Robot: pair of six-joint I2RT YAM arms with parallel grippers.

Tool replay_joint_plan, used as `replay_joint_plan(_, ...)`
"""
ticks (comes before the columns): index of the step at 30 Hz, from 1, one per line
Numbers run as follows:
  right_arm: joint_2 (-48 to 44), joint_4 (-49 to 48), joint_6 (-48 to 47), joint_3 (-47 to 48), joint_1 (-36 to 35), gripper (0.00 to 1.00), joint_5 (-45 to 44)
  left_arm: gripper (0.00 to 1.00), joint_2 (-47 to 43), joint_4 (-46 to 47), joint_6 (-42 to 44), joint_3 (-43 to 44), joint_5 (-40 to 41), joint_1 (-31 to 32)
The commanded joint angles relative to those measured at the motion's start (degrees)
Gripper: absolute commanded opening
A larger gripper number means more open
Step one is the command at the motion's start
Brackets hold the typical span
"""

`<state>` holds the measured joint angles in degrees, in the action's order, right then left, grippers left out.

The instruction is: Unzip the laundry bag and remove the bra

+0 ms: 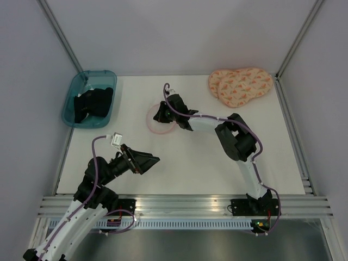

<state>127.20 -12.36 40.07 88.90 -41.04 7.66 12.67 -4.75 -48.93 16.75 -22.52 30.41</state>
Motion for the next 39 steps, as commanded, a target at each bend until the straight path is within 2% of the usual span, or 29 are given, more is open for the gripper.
replay_joint_plan(1, 0.9, 14.5, -4.2, 2.1, -0.2, 0.00, -2.4, 1.00, -1.5, -1.6, -0.3, 1.1, 2.1, 0.2)
replay_joint_plan(10, -11.2, 23.2, -12.3, -15.7, -0.4, 0.01, -0.1, 1.00, -1.0, -1.8, 0.1, 1.1, 3.5, 0.2)
replay_joint_plan(18, -22.5, 30.0, -13.3, -29.3, -0.4, 0.00, -11.7, 1.00, 2.6, -1.6, 0.1, 0.4, 7.0, 0.2)
replay_joint_plan(22, -26.4, 31.3, -17.3, -34.0, -0.4, 0.00, -7.8, 1.00, 7.9, -1.9, 1.5, 2.2, 11.0, 0.3)
replay_joint_plan(25, -34.1, 31.7, -20.0, -39.0, -1.2, 0.00, -5.2, 1.00, 14.2, 0.7, 3.6, 5.0, 12.8, 0.2)
replay_joint_plan(29, -46.5, 27.7, -23.9, -44.1, -1.3, 0.01, 3.0, 1.00, 29.0, 8.0, 9.4, 10.3, 6.6, 0.2)
replay_joint_plan(30, -48.9, 27.0, -24.7, -44.8, -1.3, 0.02, 6.7, 0.99, 32.0, 10.2, 11.9, 11.4, 5.1, 0.2)
replay_joint_plan(32, -55.7, 26.2, -24.3, -45.7, -1.3, 0.17, 8.6, 0.99, 36.4, 11.8, 14.7, 15.1, -0.2, 0.2)
replay_joint_plan(33, -57.5, 26.1, -23.3, -45.7, -1.3, 0.30, 9.2, 0.97, 40.6, 12.8, 17.7, 16.3, -2.5, 0.3)
replay_joint_plan(34, -60.1, 27.7, -22.3, -44.5, -1.3, 0.48, 7.9, 0.97, 42.3, 13.4, 19.1, 17.6, -4.2, 0.3)
replay_joint_plan(37, -64.9, 30.0, -19.2, -43.0, -1.4, 0.61, 3.4, 0.96, 48.0, 15.5, 23.7, 21.7, -10.4, 0.3)
replay_joint_plan(39, -67.4, 31.2, -16.7, -42.8, -1.3, 0.61, -3.0, 0.95, 50.2, 17.1, 26.8, 23.3, -14.8, 0.5)
